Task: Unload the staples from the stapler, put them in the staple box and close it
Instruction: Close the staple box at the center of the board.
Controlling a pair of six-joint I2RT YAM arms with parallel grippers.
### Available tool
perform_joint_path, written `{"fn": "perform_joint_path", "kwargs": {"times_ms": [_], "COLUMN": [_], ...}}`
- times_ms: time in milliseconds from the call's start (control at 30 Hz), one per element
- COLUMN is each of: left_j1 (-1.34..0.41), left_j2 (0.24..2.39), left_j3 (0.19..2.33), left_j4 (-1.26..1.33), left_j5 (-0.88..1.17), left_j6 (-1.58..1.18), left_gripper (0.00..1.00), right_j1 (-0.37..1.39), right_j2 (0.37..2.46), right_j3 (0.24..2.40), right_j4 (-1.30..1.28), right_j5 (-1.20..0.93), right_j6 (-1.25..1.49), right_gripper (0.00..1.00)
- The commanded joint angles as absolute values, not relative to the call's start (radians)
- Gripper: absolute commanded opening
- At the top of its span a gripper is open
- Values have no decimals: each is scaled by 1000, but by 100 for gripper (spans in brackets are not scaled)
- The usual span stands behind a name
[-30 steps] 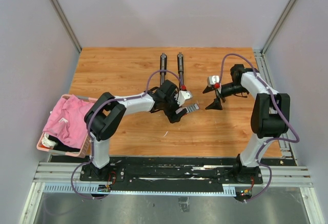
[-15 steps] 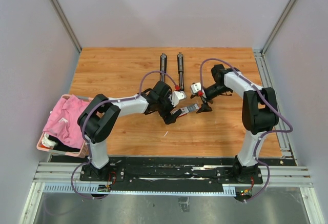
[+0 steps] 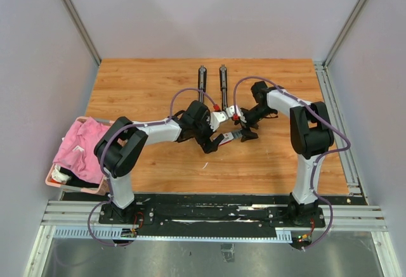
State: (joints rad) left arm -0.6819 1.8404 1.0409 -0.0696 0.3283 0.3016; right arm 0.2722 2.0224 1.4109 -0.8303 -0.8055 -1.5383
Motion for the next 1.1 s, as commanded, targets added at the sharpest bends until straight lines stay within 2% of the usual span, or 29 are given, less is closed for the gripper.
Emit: {"fn": "perform_joint_path", "kwargs": {"times_ms": [0, 133, 433, 767, 1067], "left_j1": [-676, -675, -675, -673, -673], "left_j2": [1862, 1867, 1861, 1829, 1796], "left_j3": [1002, 1001, 973, 911, 852], "left_j4": [-89, -83, -32, 46, 147], "left_j5": [334, 340, 341, 335, 327], "left_j6": [282, 277, 257, 227, 203], "left_gripper": [100, 99, 97, 97, 97], "right_j1": [312, 329, 332, 281, 277], "right_j2": [2040, 2057, 2082, 2060, 2078], "right_j3": [1440, 1455, 1490, 1491, 1497], "right_j4": [-819, -823, -884, -901, -914], "right_j5": [-788, -760, -762, -849, -836], "right_j6": [-1506, -1497, -1519, -1530, -1548], "right_gripper": [84, 83, 70, 73, 73]}}
